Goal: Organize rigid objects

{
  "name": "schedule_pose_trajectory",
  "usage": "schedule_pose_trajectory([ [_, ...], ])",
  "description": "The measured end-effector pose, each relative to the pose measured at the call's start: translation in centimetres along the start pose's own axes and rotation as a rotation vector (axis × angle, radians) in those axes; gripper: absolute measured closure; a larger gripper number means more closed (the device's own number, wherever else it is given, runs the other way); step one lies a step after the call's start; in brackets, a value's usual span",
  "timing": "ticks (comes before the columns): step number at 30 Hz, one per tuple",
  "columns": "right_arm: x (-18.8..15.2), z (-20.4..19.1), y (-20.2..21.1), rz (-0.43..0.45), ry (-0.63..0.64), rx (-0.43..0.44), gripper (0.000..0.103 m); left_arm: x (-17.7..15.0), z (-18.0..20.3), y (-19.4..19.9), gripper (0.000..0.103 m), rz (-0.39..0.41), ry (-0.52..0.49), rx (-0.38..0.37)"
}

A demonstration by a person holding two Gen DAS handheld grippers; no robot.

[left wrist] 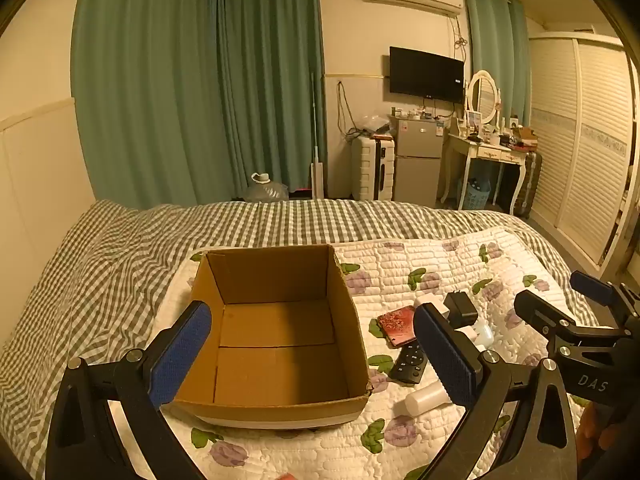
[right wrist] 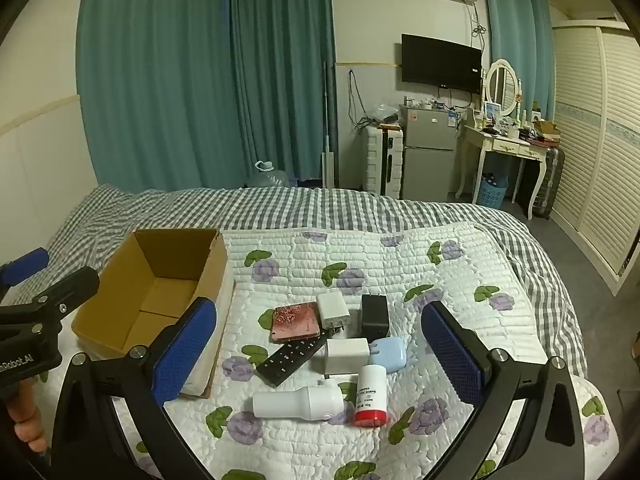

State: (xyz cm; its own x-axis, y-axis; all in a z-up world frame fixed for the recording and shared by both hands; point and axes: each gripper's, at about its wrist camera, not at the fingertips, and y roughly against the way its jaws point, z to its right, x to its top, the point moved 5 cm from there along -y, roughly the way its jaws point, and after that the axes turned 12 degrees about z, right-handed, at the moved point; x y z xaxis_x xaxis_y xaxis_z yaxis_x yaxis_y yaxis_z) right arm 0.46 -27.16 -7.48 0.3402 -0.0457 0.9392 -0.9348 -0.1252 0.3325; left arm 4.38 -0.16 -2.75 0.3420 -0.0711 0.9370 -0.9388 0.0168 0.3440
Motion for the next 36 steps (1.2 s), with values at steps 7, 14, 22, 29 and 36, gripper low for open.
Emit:
schedule_pose_trajectory([
  [7, -0.1, 0.0, -0.1, -0.010, 0.001, -0.010, 0.000, -0.1, 0.5, -0.5, 0.000, -0.007, -0.009, -0.004],
  [14, 0.0, -0.1, 0.0, 0.001, 0.003, 0.000, 0.000, -0.5, -0.7, -0.2, 0.000, 0.003, 0.009, 0.002],
  [22, -0.1, 0.0, -0.2, 0.000, 0.002, 0.000, 0.000, -0.5, -0.3, -0.2, 0.000, 0.002, 0.005, 0.005],
  [29, -0.1, -0.1, -0.2, -0.001, 0.002, 0.001, 0.000, -0.6, -0.4, -0.2, 0.000, 0.002, 0.001, 0.004],
  [36, -0.1, -0.1, -0.2, -0.001, 0.000, 0.002, 0.000, -0.7, -0.4, -0.5, 0.000, 0.002, -0.007, 0.008],
])
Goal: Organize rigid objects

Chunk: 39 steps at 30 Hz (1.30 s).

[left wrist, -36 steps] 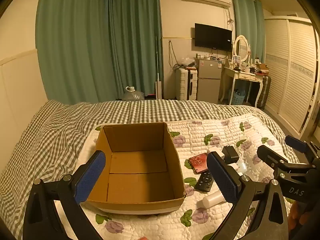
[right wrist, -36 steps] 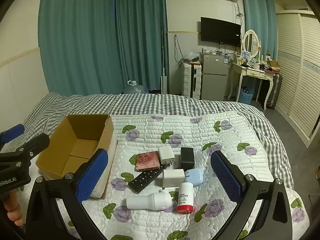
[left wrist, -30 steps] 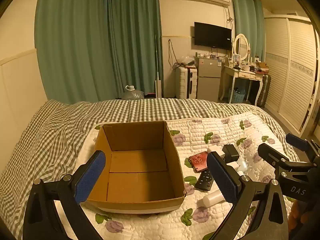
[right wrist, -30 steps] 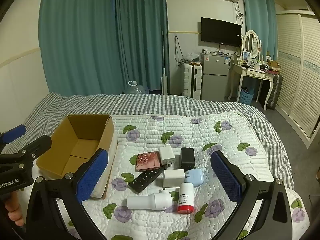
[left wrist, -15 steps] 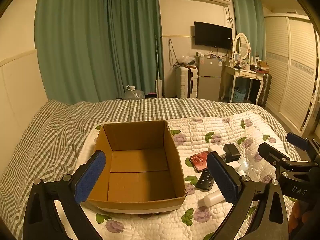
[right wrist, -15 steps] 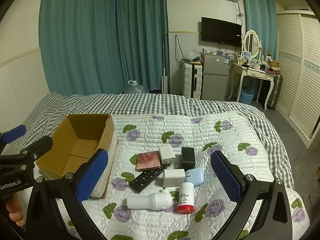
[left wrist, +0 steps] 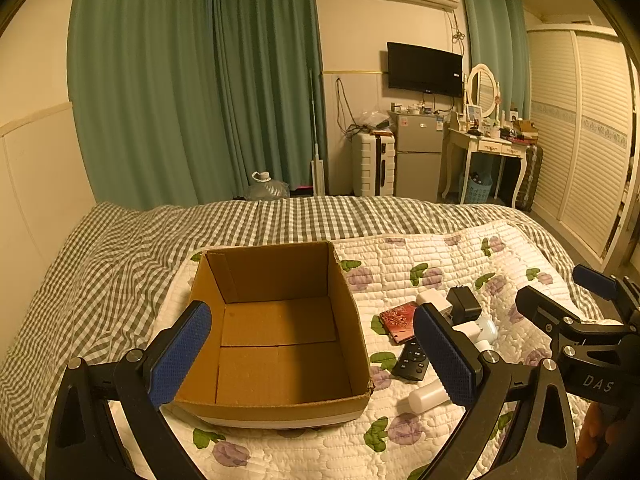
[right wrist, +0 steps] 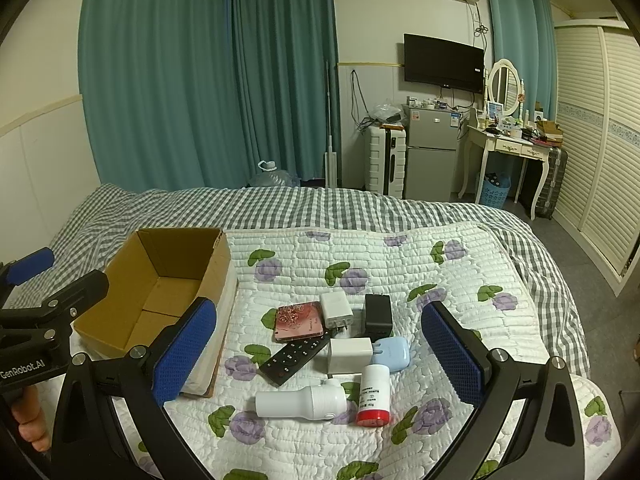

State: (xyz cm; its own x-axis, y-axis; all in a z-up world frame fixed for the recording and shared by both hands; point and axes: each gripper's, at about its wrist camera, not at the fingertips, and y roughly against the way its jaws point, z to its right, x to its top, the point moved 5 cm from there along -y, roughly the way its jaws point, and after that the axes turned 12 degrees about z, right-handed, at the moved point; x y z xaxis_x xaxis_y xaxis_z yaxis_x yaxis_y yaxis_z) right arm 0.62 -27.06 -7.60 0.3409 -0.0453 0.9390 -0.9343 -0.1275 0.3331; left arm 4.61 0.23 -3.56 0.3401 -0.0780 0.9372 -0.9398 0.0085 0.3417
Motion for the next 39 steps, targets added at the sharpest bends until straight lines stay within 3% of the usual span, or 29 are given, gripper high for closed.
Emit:
schedule_pose_trajectory([
  [39, -0.04, -0.13, 0.15, -0.004, -0.004, 0.005, 0.000, -0.02, 0.26, 0.20, 0.000, -0.006, 0.002, 0.001],
])
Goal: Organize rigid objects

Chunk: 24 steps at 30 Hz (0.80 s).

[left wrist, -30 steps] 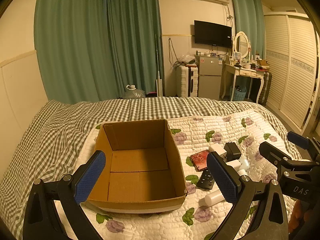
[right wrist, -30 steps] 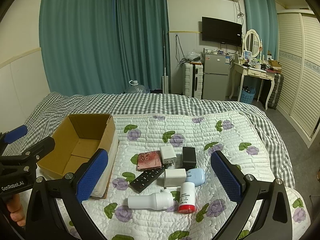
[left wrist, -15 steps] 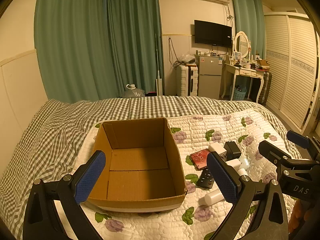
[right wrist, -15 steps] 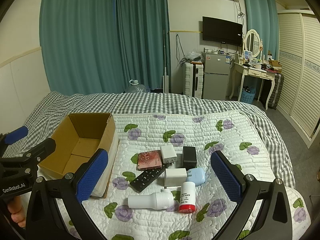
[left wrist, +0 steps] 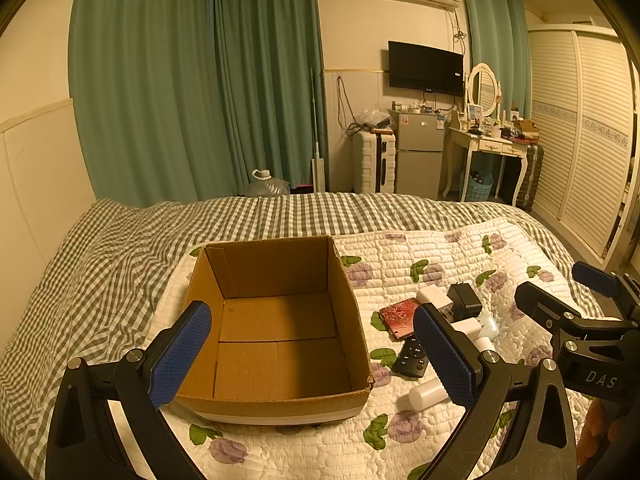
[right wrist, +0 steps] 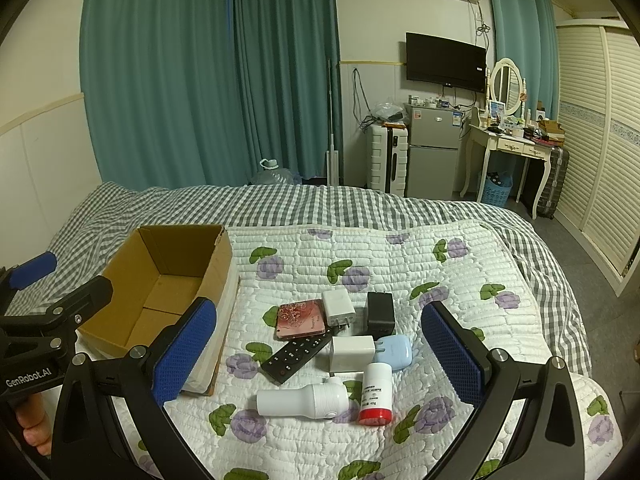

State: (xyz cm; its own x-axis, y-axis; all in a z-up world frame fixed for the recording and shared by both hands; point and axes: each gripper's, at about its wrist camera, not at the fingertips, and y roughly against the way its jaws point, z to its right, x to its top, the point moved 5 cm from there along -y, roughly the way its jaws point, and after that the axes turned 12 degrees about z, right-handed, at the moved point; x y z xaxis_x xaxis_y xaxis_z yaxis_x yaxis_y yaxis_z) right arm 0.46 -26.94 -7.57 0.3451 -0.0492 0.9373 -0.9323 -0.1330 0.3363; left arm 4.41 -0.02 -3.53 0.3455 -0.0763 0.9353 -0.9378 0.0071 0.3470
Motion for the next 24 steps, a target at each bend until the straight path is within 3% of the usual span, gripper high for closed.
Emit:
schedule_pose_trajectory([
  [16, 0.6, 1.6, 1.4, 0.017, 0.013, -0.006, 0.000, 1.7, 2.5, 2.0, 0.000, 0.060, -0.027, -0.051],
  [24, 0.4, 5.1, 1.2, -0.037, 0.080, -0.064, 0.000, 0.2, 6.5, 1.0, 0.000, 0.011, -0.052, -0.128],
])
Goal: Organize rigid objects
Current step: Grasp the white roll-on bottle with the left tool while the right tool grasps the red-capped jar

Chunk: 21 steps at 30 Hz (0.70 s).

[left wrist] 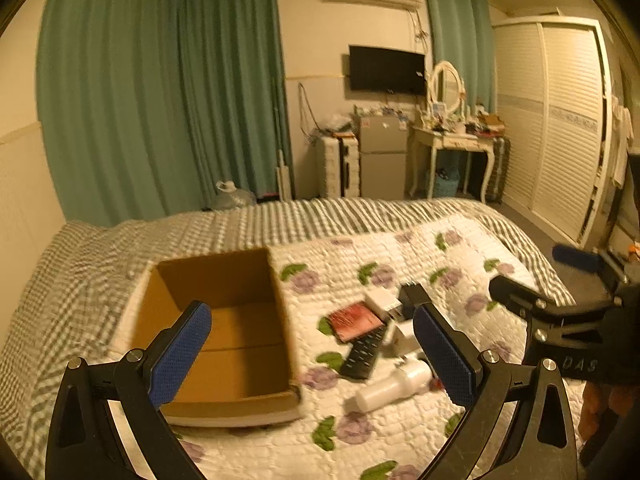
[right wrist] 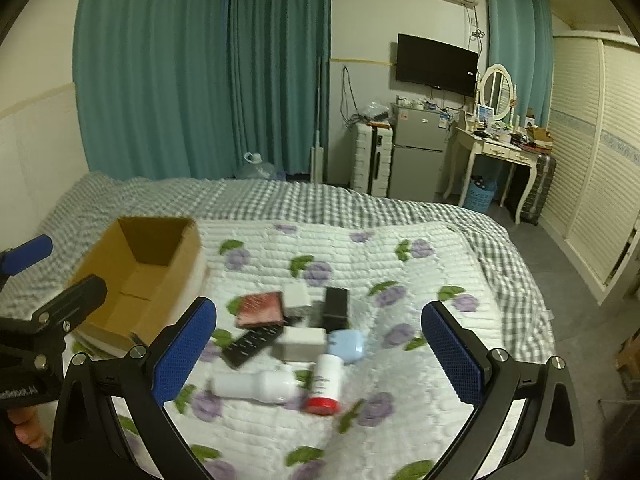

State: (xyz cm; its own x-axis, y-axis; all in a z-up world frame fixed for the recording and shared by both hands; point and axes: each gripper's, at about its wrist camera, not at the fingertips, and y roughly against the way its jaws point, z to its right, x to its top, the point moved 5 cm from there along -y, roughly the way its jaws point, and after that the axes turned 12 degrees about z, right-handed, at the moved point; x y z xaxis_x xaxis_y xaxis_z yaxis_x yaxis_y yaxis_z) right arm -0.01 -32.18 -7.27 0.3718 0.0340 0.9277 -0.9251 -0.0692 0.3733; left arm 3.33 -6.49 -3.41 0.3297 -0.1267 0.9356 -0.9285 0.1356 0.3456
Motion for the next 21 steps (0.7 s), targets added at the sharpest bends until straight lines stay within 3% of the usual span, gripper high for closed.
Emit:
schedule_pose_trajectory([
  [5, -1.9, 2.1, -2.4, -0.079, 0.055, 0.010, 0.000, -3.3, 3.0, -2.6, 0.000, -0.099, -0.027, -0.058],
  [9, -4.1, 2.9, -4.9, -0.186, 0.026, 0.048, 0.000, -7.1, 5.3, -5.0, 0.001, -0.191, -0.068, -0.107],
  [12, -4.9, 2.9, -5.8, -0.213, 0.042, 0.040, 0.000, -10.2, 7.0, -7.2, 0.003, -0.261, -0.122, -0.144],
  [21, -7.0, 3.9, -8.6, -0.322, 0.011, 0.015, 0.000, -14.6, 9.8, -11.1, 0.003, -0.336, -0.201, -0.277],
])
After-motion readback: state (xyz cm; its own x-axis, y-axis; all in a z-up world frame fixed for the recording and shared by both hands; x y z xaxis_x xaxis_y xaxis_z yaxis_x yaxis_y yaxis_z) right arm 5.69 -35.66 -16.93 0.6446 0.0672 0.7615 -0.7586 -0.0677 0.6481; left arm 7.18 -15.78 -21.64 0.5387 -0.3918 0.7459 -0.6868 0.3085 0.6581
